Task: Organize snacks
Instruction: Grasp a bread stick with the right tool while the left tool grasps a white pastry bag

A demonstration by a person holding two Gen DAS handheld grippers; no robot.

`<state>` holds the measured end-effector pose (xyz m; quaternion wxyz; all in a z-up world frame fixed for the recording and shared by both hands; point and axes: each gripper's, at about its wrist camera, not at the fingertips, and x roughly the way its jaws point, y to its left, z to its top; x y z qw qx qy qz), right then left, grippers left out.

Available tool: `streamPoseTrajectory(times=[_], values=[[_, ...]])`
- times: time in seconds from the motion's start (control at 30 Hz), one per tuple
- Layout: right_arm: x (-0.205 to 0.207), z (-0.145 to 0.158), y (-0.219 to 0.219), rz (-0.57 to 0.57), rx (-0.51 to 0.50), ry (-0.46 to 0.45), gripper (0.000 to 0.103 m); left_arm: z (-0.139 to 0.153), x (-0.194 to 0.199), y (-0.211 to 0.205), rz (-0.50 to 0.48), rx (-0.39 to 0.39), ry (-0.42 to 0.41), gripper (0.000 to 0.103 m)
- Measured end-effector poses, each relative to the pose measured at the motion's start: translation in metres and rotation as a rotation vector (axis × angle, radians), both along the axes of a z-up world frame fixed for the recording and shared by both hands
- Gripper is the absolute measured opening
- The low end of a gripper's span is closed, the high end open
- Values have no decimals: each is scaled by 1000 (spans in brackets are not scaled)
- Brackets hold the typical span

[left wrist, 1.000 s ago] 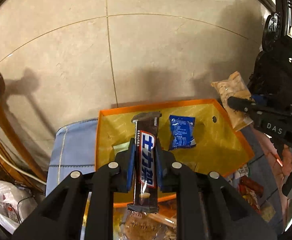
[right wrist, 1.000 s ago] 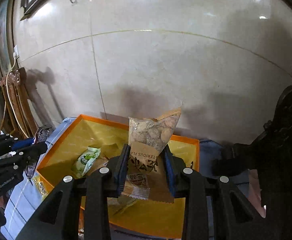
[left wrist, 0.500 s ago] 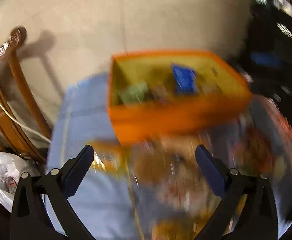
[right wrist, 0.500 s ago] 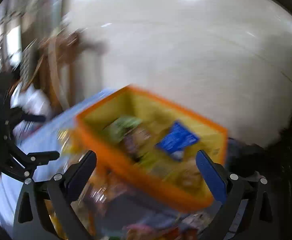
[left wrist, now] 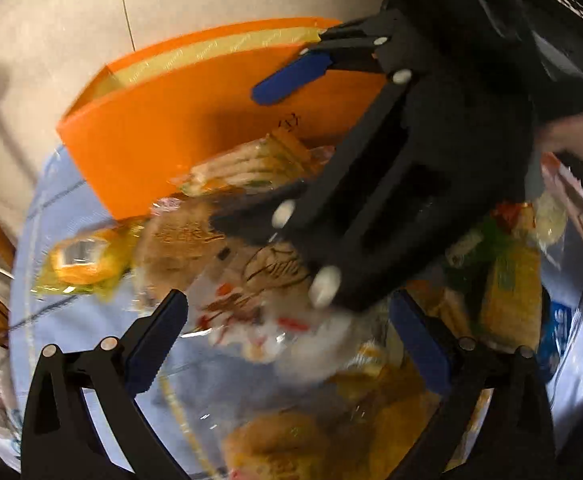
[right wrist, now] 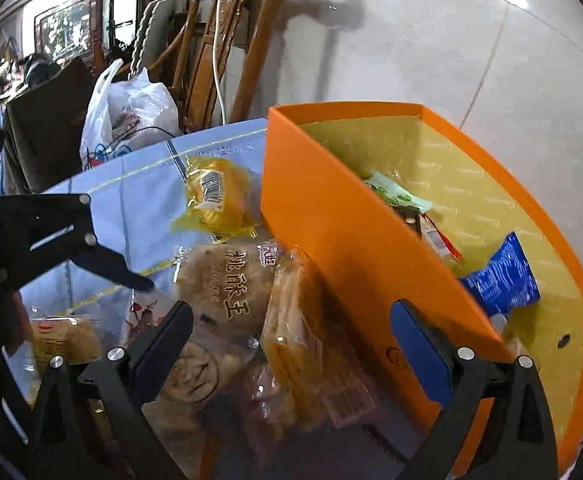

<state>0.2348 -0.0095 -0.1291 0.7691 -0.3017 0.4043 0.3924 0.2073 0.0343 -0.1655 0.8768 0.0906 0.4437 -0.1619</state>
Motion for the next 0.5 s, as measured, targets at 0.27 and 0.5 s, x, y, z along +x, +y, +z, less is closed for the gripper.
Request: streamPoseTrajectory(times=[0.27,0.5], values=[[-2,-12,1,-199,-46,6,22,-17,31,12,47,-232,56,49],[-3,24,-32,-319,-2,40,22,-17,20,31,36,-270,122,30]])
